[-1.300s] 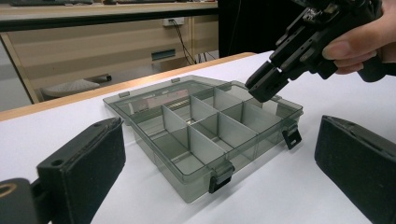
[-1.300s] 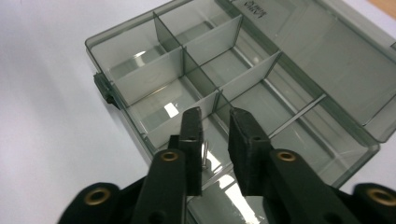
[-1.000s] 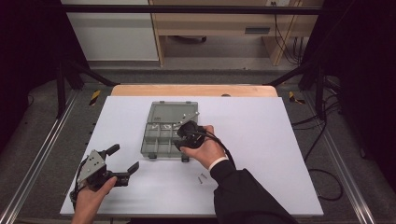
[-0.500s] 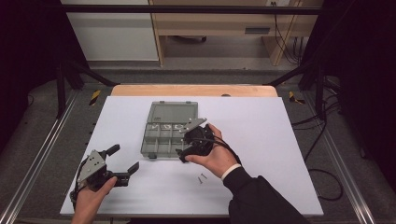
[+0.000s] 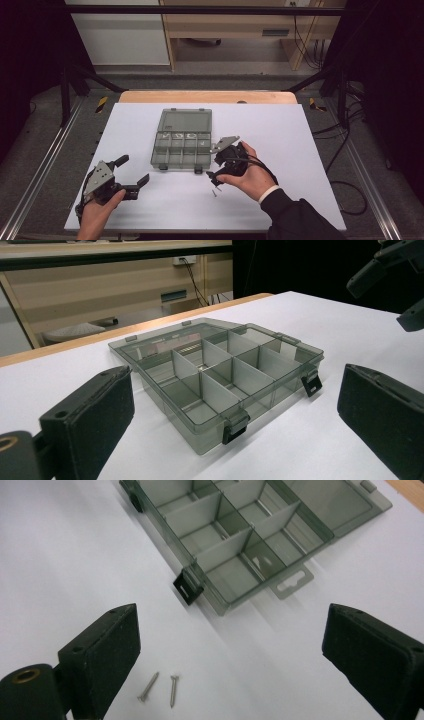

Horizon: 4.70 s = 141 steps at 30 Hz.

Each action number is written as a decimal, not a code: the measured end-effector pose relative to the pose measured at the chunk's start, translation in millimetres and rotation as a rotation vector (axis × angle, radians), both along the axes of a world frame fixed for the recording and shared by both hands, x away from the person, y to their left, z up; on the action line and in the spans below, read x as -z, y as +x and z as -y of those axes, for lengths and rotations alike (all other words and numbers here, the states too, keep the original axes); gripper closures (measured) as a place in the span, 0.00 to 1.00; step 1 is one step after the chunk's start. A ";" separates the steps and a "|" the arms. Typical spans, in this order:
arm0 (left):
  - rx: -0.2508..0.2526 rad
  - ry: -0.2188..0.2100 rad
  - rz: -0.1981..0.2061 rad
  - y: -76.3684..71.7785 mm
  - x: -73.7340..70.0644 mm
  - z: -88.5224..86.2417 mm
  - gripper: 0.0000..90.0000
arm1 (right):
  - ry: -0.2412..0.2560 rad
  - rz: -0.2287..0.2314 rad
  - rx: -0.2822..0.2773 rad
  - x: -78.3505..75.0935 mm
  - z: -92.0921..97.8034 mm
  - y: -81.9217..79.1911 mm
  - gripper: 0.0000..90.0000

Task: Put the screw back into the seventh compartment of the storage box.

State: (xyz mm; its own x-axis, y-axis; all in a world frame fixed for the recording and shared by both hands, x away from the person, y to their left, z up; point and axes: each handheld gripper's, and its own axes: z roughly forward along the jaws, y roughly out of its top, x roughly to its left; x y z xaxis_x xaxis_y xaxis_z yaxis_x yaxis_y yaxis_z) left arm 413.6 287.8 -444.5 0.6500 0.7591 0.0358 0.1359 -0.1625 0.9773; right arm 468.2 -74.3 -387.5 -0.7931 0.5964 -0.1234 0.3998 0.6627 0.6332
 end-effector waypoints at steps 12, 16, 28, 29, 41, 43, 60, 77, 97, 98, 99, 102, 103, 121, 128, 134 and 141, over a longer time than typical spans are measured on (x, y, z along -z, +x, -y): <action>-0.001 -0.002 0.000 0.0 0.1 -0.4 0.02 | -0.042 -0.076 0.007 22.9 6.0 -9.6 0.07; -0.001 -0.003 -0.001 -0.2 0.3 0.1 0.02 | -0.070 -0.117 -0.003 33.6 8.2 -10.8 0.07; 0.000 -0.001 -0.001 -0.4 0.7 0.7 0.01 | -0.089 -0.158 0.007 42.3 11.4 -13.8 0.10; -0.001 0.001 -0.002 -0.4 0.6 0.7 0.01 | -0.088 -0.159 0.006 43.0 11.5 -14.1 0.10; 0.001 -0.001 -0.001 0.0 0.9 1.1 0.01 | -0.110 -0.182 -0.001 48.4 8.0 -13.8 0.17; 0.001 0.002 -0.002 -0.2 0.7 1.1 0.01 | -0.110 -0.189 -0.007 48.8 6.8 -14.0 0.22; 0.005 0.002 -0.003 0.1 0.7 1.0 0.01 | -0.120 -0.241 -0.015 49.6 2.5 -7.9 0.61; 0.010 0.006 -0.006 0.3 1.0 1.8 0.01 | -0.117 -0.267 -0.023 61.1 -6.0 -6.5 0.85; 0.013 0.009 -0.006 0.4 1.2 2.3 0.01 | -0.094 -0.290 -0.012 66.9 -4.5 -3.8 0.97; 0.013 0.009 -0.006 0.4 1.2 2.3 0.01 | -0.094 -0.288 -0.013 66.8 -4.4 -3.8 0.97; 0.013 0.009 -0.006 0.4 1.2 2.3 0.01 | -0.094 -0.288 -0.013 66.8 -4.4 -3.8 0.97; 0.012 0.008 -0.006 0.4 1.1 2.3 0.01 | -0.094 -0.284 -0.011 66.7 -4.4 -4.1 0.97; 0.012 0.009 -0.006 0.4 1.2 2.2 0.02 | -0.095 -0.282 -0.011 66.7 -4.3 -4.1 0.97; 0.014 0.010 -0.006 0.7 1.3 2.5 0.02 | -0.062 -0.233 -0.027 44.6 -2.9 -2.5 0.97; 0.014 0.011 -0.007 0.6 1.4 2.7 0.02 | -0.054 -0.206 -0.033 32.6 -5.7 -0.7 0.97; 0.015 0.011 -0.007 0.7 1.5 2.7 0.01 | -0.045 -0.188 -0.037 25.8 -7.9 0.3 0.97; 0.017 0.013 -0.008 0.6 1.5 2.4 0.02 | -0.031 -0.168 -0.048 17.0 -12.2 3.1 0.97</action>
State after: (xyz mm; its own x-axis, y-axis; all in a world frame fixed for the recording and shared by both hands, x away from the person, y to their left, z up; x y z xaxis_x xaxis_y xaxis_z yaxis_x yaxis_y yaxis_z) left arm 414.2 285.3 -446.0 0.6628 0.7477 0.0405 0.1405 -0.1774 0.9741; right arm 471.3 -62.0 -404.5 -0.8315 0.5554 -0.0047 0.4658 0.7019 0.5388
